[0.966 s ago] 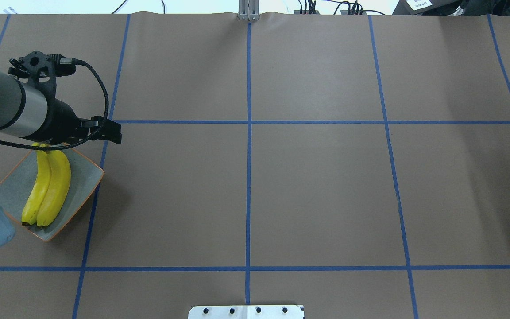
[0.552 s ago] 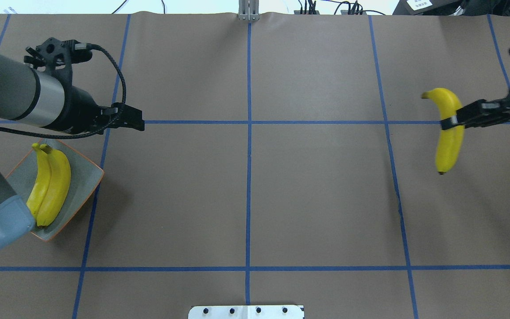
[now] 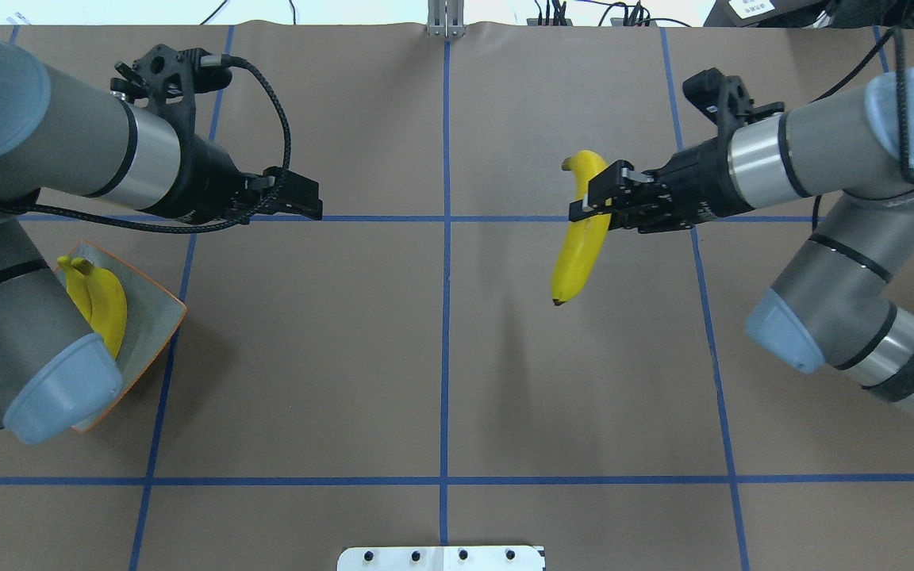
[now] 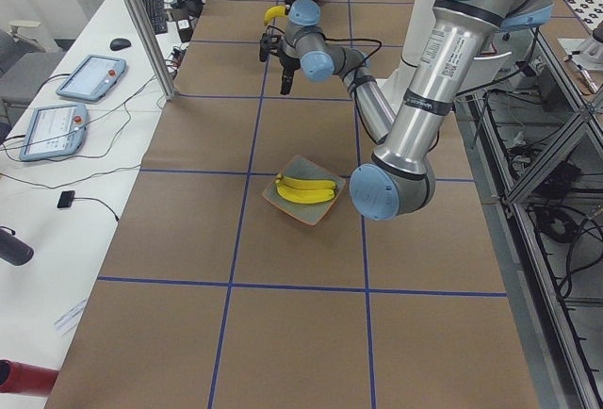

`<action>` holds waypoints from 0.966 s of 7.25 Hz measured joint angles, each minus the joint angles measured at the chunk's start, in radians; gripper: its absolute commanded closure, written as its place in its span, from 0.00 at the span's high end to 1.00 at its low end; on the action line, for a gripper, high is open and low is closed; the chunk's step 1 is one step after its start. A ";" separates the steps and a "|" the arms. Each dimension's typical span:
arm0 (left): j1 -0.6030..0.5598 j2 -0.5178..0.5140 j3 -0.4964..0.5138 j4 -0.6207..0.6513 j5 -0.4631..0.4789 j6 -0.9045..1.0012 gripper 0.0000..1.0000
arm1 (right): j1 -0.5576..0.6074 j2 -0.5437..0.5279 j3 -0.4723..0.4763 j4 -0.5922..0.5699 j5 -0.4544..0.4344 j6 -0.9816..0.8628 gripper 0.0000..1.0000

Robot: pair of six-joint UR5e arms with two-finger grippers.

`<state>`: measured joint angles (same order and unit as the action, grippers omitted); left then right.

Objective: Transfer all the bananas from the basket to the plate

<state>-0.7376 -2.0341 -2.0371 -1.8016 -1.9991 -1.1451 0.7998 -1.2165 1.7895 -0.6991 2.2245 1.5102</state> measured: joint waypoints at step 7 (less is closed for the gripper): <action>0.165 -0.010 0.098 -0.444 0.000 0.005 0.99 | -0.137 0.110 -0.005 0.001 -0.061 0.047 0.00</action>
<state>-0.5727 -2.0443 -1.9393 -2.2458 -1.9990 -1.1400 0.6624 -1.1061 1.7842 -0.6980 2.1636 1.5569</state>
